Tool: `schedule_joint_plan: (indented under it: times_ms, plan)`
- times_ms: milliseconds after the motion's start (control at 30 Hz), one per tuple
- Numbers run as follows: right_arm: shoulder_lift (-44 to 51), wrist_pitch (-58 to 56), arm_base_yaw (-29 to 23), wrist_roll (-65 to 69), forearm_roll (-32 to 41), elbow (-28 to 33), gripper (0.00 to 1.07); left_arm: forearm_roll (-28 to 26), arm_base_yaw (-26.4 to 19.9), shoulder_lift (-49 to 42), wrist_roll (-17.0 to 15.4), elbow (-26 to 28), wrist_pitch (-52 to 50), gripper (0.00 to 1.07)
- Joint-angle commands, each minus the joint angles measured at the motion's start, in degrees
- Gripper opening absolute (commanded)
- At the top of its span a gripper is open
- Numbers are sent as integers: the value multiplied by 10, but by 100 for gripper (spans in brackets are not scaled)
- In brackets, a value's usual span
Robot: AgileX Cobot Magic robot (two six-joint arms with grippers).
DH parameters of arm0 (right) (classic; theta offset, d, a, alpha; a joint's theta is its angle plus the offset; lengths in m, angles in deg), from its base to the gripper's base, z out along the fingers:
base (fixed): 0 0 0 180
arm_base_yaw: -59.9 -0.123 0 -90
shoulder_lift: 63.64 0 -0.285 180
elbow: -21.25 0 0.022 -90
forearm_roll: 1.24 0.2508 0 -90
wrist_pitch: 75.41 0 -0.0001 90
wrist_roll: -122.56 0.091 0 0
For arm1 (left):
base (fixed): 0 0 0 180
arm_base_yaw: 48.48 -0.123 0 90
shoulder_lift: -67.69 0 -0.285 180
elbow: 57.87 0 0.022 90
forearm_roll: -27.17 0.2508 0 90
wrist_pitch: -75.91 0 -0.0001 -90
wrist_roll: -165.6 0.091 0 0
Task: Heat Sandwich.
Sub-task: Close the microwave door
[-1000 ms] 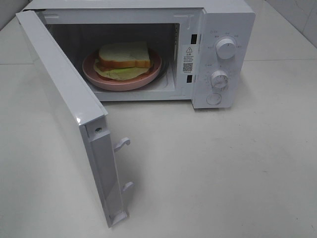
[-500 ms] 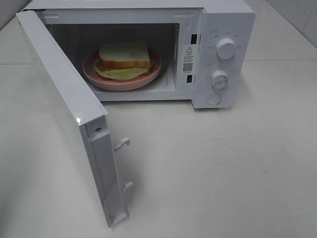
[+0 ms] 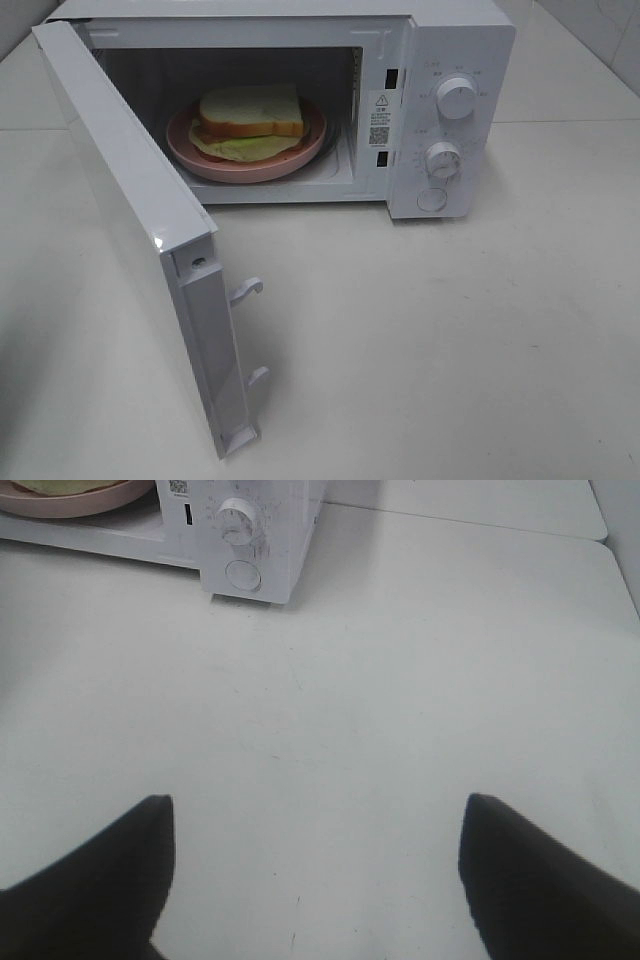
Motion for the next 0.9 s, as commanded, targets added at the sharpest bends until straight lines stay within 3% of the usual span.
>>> schedule_joint_plan:
  times_ms: [33,200,533,700,733,900]
  plan:
    - [15,6,4,1,0,1,76,-4,0,22,9,-26,-108,0]
    - [15,6,4,1,0,1,76,-4,2,74,9,-56,-234,0]
    - [15,6,4,1,0,1,76,1,4,206,-9,-60,-396,0]
    - [15,6,4,1,0,1,76,74,4,266,-49,-60,-473,0]
    - [15,6,4,1,0,1,76,112,4,288,-70,-60,-500,0]
    - [15,6,4,1,0,1,76,147,4,341,-103,-57,-550,0]
